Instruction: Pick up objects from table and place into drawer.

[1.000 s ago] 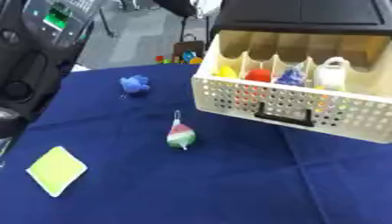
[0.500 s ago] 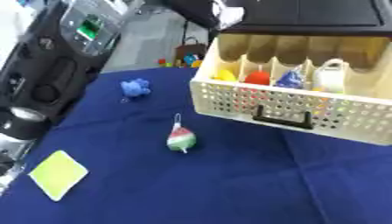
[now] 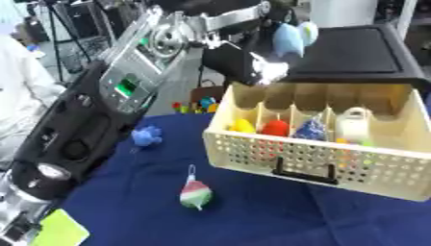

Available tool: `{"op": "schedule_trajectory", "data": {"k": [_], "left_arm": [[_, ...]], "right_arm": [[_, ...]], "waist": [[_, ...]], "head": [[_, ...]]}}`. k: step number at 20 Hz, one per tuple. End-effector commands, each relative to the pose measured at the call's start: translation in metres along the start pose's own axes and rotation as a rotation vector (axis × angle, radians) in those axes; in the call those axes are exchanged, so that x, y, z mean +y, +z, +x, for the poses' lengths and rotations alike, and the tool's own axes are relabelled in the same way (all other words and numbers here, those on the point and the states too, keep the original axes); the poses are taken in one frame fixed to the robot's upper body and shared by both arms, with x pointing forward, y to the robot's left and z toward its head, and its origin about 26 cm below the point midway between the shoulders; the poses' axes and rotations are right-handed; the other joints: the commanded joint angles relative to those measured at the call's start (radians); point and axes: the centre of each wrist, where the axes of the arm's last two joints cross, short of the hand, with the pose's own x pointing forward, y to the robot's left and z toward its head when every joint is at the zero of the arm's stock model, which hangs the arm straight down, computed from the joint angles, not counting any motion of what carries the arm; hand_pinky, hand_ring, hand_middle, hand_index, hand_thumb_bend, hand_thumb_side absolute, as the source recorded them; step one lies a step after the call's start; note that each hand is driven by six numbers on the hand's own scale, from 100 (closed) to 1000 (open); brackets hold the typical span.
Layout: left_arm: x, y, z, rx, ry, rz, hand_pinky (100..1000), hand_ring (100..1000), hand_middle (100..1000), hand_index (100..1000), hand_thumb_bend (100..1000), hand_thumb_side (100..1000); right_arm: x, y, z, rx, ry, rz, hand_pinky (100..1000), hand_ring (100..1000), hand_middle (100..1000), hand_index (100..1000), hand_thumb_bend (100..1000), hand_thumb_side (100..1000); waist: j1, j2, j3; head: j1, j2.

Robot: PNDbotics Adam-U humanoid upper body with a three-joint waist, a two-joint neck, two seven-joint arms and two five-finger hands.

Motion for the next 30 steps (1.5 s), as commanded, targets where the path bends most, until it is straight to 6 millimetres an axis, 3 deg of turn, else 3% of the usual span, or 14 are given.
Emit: {"op": "schedule_trajectory", "data": {"k": [1,7,12,20,30], "left_arm": [[0.009,-0.004,0.007,-0.031,0.010,0.012,254,455,371,702,100,492],[0.003,-0.016,0.013,-0.058,0.036,-0.018,265,466,381,712,100,524],[-0.003,-0.024,0.005,-0.039,0.054,-0.038,289,487,403,739,100,559],[-0.018,-0.041,-0.013,-0.013,0.089,-0.032,320,513,432,767,100,627],[-0.025,-0.052,-0.015,-0.058,0.108,-0.015,357,542,473,801,100,703]], "right_arm": [[0.000,-0.009,0.001,-0.028,-0.008,-0.015,586,606,706,727,100,665],[0.001,-0.009,0.002,-0.026,-0.012,-0.017,586,606,705,727,100,665],[0.002,-0.009,0.002,-0.025,-0.014,-0.018,587,604,704,727,100,667],[0.003,-0.011,0.002,-0.028,-0.019,-0.024,589,603,704,726,100,670],[0.005,-0.011,0.002,-0.022,-0.020,-0.036,590,601,707,725,100,674]], "waist": [[-0.009,-0.018,-0.001],[-0.007,-0.014,-0.006],[-0.002,-0.010,-0.011],[0.008,0.002,-0.028],[0.019,0.011,-0.039]], "head": [[-0.003,0.014],[0.003,0.026],[0.005,0.034],[0.012,0.026],[0.015,0.017]]}}
